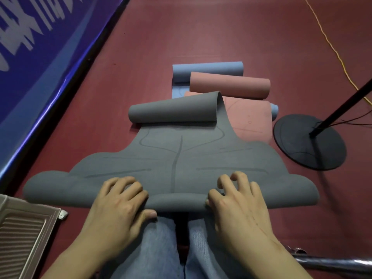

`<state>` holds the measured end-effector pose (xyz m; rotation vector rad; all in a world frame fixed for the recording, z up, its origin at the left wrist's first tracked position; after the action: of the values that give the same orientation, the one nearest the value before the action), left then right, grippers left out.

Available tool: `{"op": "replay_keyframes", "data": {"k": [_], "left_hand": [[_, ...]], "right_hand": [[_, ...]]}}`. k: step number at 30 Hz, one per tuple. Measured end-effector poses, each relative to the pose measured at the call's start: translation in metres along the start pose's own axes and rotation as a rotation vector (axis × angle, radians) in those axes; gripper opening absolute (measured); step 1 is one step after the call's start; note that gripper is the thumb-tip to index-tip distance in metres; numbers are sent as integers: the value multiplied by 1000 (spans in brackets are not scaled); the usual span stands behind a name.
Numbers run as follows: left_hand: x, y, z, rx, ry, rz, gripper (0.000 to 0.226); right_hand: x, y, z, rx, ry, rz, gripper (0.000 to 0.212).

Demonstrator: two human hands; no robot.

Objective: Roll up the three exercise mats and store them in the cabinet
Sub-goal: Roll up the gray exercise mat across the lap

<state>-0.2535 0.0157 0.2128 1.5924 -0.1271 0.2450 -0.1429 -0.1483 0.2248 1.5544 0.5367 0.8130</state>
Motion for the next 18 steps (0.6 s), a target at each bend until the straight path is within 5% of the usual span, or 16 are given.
{"op": "replay_keyframes", "data": {"k": [4,11,13,18], "left_hand": [[11,-8,-11,-25,-12,-58,42],[27,-27,-44,-211,165,-134,47],[30,-32,-50,-235,215,-183,51],[26,-32,-49,-371,273,-232,57]], "right_hand": [[13,-1,-3,-9,36,-48,37],[28,-18,-2,23,37,41,22],[26,-21,7,83,7,56,32],[25,-24,11,226,8,-98,48]]}}
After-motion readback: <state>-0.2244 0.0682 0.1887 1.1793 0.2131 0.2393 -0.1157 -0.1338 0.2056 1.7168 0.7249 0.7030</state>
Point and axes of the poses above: each hand's wrist, its own x-axis towards the middle knuckle, its own y-axis out of the back of the hand, z = x × y, the point moved 10 cm from there along x, towards the middle knuckle, and after that the axes turned 3 degrees about z, right-handed, at the moved point
